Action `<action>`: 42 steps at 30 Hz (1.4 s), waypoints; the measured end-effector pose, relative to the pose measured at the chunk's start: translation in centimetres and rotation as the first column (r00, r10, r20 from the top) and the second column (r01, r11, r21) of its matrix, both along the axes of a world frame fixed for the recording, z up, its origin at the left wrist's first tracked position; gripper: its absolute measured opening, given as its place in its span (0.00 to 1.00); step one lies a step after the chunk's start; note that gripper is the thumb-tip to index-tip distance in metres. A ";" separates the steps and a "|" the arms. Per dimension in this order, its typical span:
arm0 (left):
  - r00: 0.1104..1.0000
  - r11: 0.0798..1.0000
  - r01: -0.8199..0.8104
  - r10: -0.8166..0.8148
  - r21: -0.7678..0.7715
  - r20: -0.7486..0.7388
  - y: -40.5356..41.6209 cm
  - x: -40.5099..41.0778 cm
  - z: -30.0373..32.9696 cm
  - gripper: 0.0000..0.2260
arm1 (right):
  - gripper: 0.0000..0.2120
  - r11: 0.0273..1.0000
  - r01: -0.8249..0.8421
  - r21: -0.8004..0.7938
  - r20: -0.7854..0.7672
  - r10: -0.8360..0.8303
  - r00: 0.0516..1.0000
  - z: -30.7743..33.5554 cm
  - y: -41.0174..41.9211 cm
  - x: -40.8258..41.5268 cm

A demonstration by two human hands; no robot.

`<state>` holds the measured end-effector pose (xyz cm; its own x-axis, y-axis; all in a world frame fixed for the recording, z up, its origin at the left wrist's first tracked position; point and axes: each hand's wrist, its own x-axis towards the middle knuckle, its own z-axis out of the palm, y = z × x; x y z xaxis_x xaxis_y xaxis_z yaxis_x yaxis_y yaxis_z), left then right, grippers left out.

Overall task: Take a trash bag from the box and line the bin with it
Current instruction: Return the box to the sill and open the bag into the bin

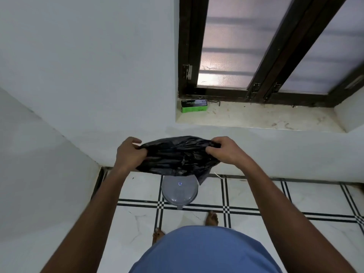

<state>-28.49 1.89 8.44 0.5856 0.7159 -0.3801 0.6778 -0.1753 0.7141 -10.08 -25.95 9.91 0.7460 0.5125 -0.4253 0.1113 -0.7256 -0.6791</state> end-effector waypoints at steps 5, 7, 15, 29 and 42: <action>0.996 0.924 0.006 -0.037 0.383 0.075 -0.6 1.3 3.5 0.15 | 0.10 0.998 -0.029 0.061 0.450 -0.002 0.893 2.2 1.6 -0.5; 0.931 0.824 -0.164 -0.053 0.542 0.362 -2.0 1.3 5.1 0.19 | 0.14 0.894 -0.009 0.448 0.656 -0.322 0.682 2.8 2.2 -1.9; 0.619 0.763 0.647 -0.518 0.008 -0.591 -1.2 -2.4 -6.7 0.16 | 0.12 0.800 -0.318 -0.509 -0.214 0.241 0.947 -6.9 -1.3 -5.3; 0.861 0.865 0.475 -0.418 -0.162 0.289 -4.7 2.4 1.9 0.10 | 0.33 0.962 -0.274 0.019 0.445 0.237 0.863 -2.8 4.3 -6.2; 0.848 0.932 0.311 -0.362 -0.188 -0.388 2.1 -2.2 -1.6 0.05 | 0.15 0.863 -0.286 -0.416 -0.252 0.193 0.948 -4.1 -0.6 -5.5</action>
